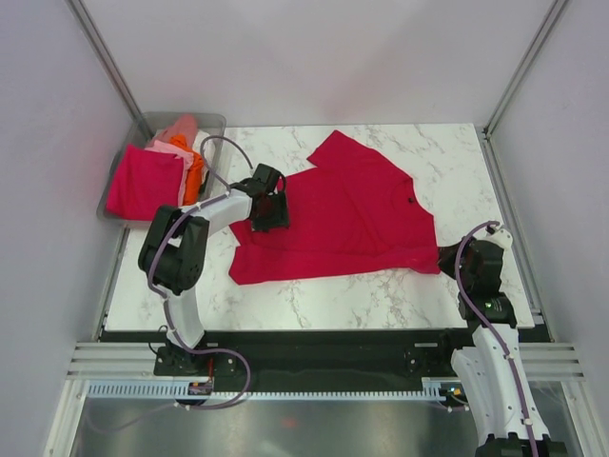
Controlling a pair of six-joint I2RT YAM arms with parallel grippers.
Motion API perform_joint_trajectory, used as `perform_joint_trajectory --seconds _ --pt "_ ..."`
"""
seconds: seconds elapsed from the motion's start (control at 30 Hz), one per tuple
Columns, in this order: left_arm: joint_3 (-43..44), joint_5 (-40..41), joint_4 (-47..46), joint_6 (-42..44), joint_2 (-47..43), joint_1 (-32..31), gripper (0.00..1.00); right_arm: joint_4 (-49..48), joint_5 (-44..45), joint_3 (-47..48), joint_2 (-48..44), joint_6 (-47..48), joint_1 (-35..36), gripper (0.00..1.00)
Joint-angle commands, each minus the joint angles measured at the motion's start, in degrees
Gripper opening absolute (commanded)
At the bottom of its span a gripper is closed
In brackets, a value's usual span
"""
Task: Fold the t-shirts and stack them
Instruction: Flatten the tshirt out
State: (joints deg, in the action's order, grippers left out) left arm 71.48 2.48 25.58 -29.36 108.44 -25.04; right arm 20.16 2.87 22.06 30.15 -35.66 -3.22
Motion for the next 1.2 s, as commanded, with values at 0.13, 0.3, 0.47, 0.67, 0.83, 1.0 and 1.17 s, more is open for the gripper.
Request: perform_joint_trajectory --seconds 0.13,0.3,0.47,0.67,0.83,1.0,1.17 --pt "-3.19 -0.11 1.75 -1.75 -2.18 4.29 0.67 -1.71 1.25 -0.53 -0.18 0.15 -0.03 0.0" --pt "-11.88 2.62 1.4 -5.26 -10.86 6.4 0.66 0.75 6.69 -0.27 0.17 -3.43 -0.12 0.0" --pt "-20.05 3.58 -1.32 -7.46 -20.01 9.3 0.66 1.54 10.74 -0.36 0.96 -6.08 -0.12 0.0" --pt "-23.14 -0.36 -2.03 -6.32 -26.17 11.33 0.66 3.65 12.16 -0.27 -0.79 -7.41 -0.03 0.0" --pt "-25.51 1.37 -1.59 -5.88 -29.08 11.24 0.67 4.8 11.98 -0.01 -2.91 -7.06 -0.03 0.0" --pt "-27.27 3.32 -0.8 -6.14 -29.61 11.33 0.66 4.97 11.28 0.08 -2.56 -6.7 -0.12 0.0" --pt "-29.2 4.63 -0.71 -6.49 -32.06 11.24 0.66 4.54 10.57 -0.09 -1.85 -6.62 -0.03 0.0"
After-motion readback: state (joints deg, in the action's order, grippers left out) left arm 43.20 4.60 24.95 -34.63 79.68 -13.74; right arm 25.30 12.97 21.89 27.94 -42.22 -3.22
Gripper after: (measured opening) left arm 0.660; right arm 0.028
